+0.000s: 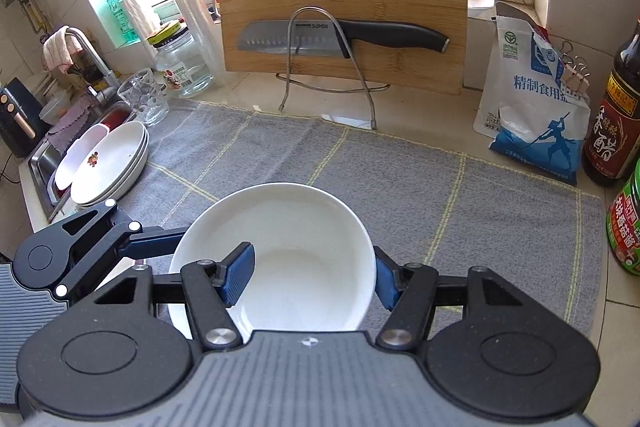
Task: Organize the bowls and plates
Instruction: 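Carry the pink-floral bowl with the right tool toward the stacked bowls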
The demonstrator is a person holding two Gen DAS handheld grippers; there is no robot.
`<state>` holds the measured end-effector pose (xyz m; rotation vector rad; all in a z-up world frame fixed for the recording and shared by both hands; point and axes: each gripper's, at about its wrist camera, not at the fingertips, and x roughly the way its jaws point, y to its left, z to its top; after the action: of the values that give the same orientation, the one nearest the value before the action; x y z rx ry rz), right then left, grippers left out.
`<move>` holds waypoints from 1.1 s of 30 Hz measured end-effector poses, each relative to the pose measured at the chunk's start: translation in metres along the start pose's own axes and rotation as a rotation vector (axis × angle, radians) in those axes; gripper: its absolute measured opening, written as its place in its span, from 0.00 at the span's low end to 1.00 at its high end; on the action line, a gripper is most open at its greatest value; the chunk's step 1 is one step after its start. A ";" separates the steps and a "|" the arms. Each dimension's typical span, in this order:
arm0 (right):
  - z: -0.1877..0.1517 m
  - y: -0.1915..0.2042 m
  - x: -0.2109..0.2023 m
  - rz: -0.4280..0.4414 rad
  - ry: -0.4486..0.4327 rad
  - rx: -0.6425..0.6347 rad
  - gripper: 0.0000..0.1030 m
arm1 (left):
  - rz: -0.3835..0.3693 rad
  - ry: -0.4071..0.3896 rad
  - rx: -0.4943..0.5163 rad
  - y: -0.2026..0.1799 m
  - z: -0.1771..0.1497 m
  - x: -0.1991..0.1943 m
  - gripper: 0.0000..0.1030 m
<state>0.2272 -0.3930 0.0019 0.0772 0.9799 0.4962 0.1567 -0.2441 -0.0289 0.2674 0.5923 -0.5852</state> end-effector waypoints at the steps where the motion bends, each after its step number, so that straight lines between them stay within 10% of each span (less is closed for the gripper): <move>1: -0.001 0.006 0.000 0.003 0.001 0.000 0.65 | 0.000 0.003 -0.003 0.002 -0.002 -0.005 0.88; 33: 0.006 0.171 0.051 0.141 0.052 -0.119 0.65 | 0.122 0.033 -0.116 0.092 -0.074 -0.128 0.88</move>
<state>0.1923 -0.2185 0.0138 0.0268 0.9984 0.6877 0.0911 -0.0847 -0.0054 0.2023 0.6345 -0.4283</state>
